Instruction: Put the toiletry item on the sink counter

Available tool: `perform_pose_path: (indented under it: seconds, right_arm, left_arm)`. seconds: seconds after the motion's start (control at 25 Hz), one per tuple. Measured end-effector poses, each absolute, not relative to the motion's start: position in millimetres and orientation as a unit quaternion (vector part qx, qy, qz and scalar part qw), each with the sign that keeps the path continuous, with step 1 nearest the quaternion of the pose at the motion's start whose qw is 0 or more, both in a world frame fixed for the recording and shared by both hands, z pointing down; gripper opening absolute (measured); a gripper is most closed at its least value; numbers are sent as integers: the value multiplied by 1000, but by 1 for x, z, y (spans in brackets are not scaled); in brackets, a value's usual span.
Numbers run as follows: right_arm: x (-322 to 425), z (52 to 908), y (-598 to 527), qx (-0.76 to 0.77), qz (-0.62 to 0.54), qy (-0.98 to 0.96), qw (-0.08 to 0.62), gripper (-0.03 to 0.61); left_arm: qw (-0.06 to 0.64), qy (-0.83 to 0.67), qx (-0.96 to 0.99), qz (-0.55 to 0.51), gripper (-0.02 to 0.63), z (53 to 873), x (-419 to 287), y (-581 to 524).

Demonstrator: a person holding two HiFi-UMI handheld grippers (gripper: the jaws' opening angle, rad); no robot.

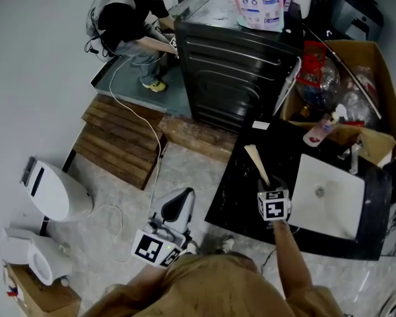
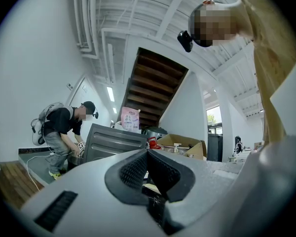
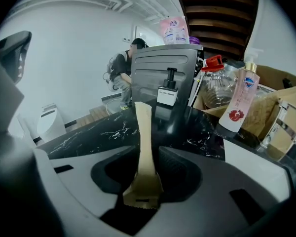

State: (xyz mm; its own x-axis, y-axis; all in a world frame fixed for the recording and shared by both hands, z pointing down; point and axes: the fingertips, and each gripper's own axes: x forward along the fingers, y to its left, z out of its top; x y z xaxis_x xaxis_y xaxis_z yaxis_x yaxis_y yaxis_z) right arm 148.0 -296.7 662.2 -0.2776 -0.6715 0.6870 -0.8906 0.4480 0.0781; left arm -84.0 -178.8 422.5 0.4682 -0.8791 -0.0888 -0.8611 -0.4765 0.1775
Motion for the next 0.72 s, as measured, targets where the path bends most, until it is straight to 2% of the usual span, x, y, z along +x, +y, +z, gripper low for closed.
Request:
perform_pose_path:
  seconds: [0.04, 0.12, 0.16, 0.2, 0.72]
  right_arm:
    - [149, 662, -297, 497, 167, -784, 331, 153]
    - [147, 660, -298, 491, 174, -791, 321, 299]
    - [147, 658, -297, 490, 174, -793, 316, 339]
    - [146, 656, -297, 491, 171, -795, 313, 353]
    - [142, 639, -272, 508, 162, -787, 311, 356]
  left_arm:
    - [55, -508, 856, -84, 2, 423, -85, -179]
    - [56, -505, 857, -83, 2, 424, -86, -178]
    - [57, -504, 858, -84, 2, 425, -86, -177]
    - [57, -503, 858, -85, 2, 425, -86, -176]
    - [57, -474, 874, -92, 2, 420, -81, -166]
